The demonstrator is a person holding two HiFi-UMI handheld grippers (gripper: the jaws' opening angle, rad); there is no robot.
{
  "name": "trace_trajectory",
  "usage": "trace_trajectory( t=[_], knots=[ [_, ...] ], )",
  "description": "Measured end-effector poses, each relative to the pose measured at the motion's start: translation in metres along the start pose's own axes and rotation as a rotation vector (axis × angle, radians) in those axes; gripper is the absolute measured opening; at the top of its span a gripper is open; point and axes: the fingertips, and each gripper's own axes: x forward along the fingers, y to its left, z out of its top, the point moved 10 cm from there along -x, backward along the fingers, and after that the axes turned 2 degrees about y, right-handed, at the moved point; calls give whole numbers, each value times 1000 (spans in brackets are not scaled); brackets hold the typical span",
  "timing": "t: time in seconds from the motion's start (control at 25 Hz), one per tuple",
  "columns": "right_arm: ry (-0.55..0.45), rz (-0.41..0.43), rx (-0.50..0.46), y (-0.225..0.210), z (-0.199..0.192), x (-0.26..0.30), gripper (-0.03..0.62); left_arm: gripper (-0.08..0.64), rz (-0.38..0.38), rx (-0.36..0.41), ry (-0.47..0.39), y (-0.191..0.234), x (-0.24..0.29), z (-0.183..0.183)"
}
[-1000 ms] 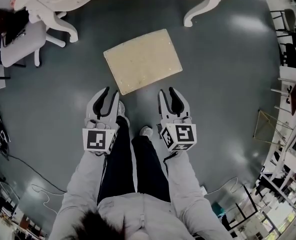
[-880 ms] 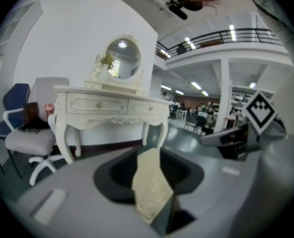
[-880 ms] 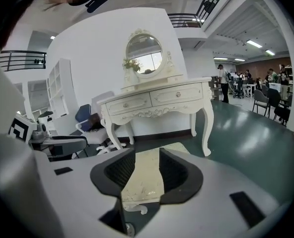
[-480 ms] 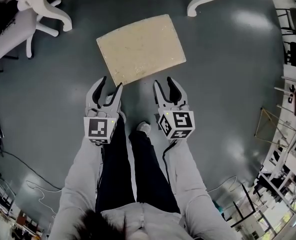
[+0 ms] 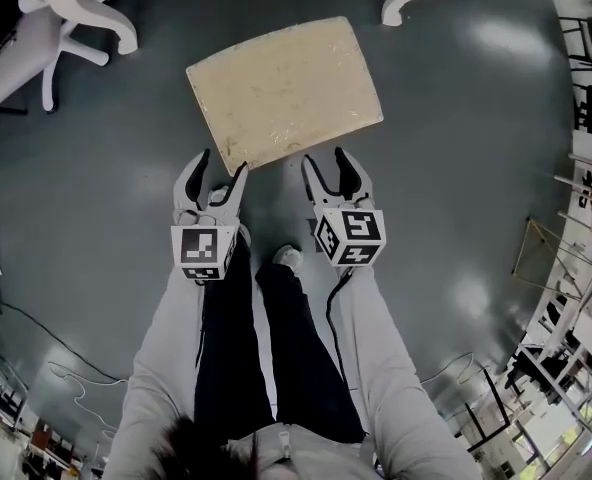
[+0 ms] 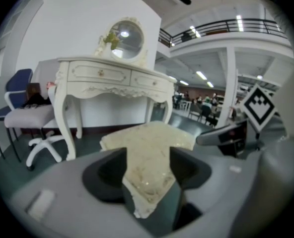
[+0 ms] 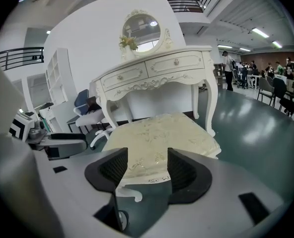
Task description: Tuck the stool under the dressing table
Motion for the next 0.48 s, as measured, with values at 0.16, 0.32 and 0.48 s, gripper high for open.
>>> trace_trajectory(
  t=[0.16, 0.32, 0.48],
  knots=[
    [13, -10, 18, -3, -10, 13, 265, 282, -9, 6, 17, -1, 11, -11],
    [31, -22, 30, -8, -19, 26, 275, 296, -1, -15, 37, 1, 24, -25],
    [49, -34, 31, -13, -26, 38, 279, 302, 2, -32, 62, 5, 36, -36]
  ],
)
